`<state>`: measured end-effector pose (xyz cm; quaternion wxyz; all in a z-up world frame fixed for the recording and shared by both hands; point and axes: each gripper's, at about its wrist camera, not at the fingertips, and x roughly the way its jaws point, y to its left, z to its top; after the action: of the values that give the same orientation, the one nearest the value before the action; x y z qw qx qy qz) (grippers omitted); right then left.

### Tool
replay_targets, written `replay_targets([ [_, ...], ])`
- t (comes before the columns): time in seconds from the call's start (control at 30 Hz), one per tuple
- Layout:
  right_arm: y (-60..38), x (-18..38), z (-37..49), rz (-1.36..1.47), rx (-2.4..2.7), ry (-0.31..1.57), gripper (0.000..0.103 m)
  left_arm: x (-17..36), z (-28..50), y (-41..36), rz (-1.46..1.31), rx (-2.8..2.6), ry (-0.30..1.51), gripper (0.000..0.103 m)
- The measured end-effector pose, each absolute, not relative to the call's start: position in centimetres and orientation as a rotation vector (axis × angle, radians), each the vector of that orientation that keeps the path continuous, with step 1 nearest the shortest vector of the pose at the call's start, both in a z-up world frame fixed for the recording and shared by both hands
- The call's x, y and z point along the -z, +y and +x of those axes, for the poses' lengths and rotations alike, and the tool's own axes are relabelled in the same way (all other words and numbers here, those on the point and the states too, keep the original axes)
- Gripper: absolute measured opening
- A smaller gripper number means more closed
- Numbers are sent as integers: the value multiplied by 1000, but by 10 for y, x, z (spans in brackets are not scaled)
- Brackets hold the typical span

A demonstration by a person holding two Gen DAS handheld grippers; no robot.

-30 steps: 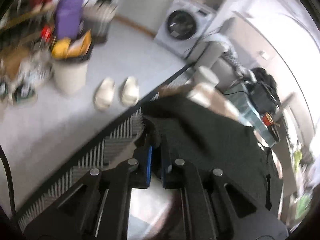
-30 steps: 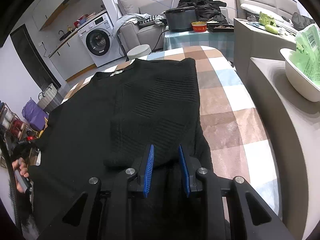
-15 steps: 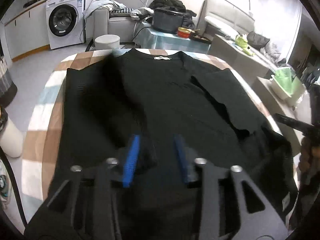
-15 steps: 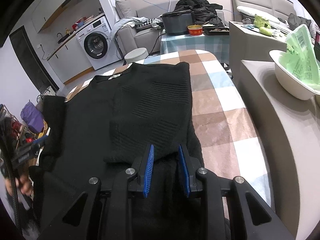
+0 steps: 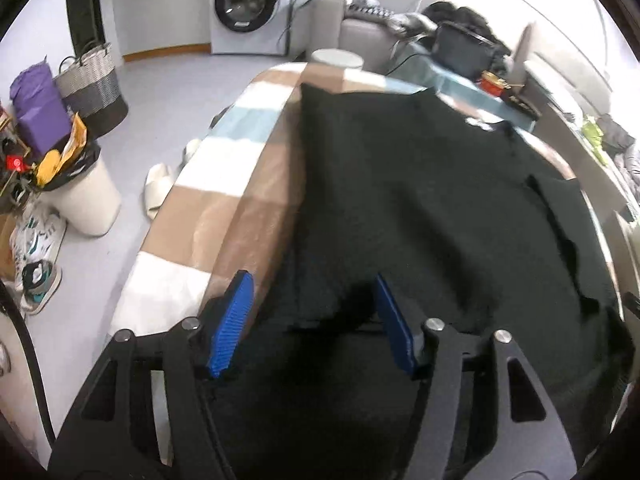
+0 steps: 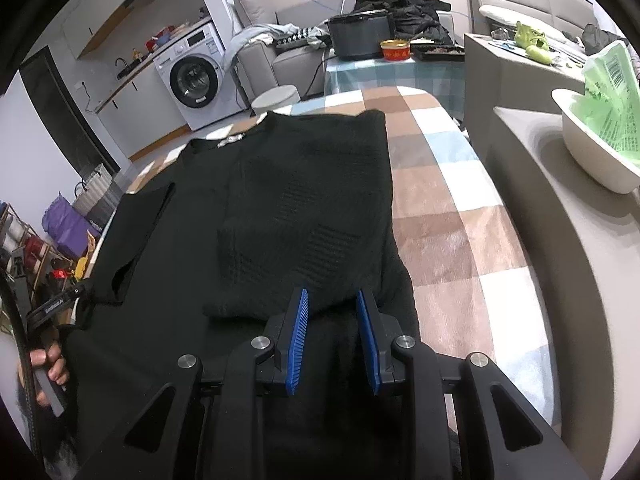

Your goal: Fold small clothes

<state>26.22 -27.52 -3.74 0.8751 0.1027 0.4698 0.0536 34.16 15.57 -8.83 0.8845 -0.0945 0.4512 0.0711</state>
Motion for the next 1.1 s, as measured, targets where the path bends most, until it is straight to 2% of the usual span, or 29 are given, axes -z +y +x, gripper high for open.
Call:
replay_targets([
  [0.07, -278, 39, 262, 220, -102, 986, 26, 95, 341, 156, -192, -154, 952, 32],
  [0.17, -281, 40, 261, 222, -92, 987, 26, 103, 345, 159, -171, -174, 936, 12],
  [0.33, -285, 37, 259, 219, -85, 982, 26, 99, 339, 176, -233, -199, 922, 12],
  [0.4, -285, 37, 258, 220, -88, 980, 30, 92, 332, 175, -243, -185, 904, 13],
  [0.43, -285, 36, 257, 218, -90, 977, 34, 87, 327, 172, -234, -182, 896, 18],
  [0.5, -284, 33, 253, 208, -101, 967, 40, 76, 316, 165, -217, -169, 878, 35],
  [0.53, -283, 30, 249, 202, -108, 958, 46, 70, 309, 161, -216, -155, 867, 48],
  [0.57, -282, 28, 246, 196, -113, 952, 54, 64, 299, 159, -214, -143, 855, 58],
  [0.6, -281, 25, 241, 188, -119, 947, 59, 57, 289, 157, -205, -133, 837, 64],
  [0.67, -280, 19, 231, 171, -125, 929, 79, 48, 270, 153, -191, -130, 825, 84],
  [0.77, -279, 10, 209, 138, -137, 895, 89, 38, 236, 150, -190, -110, 801, 88],
  [0.8, -278, 8, 204, 129, -142, 889, 89, 35, 223, 149, -193, -104, 797, 90],
  [0.87, -279, 6, 189, 117, -153, 881, 90, 32, 197, 148, -205, -111, 779, 102],
  [1.1, -290, 9, 128, 131, -222, 869, 90, 33, 105, 149, -228, -118, 746, 102],
])
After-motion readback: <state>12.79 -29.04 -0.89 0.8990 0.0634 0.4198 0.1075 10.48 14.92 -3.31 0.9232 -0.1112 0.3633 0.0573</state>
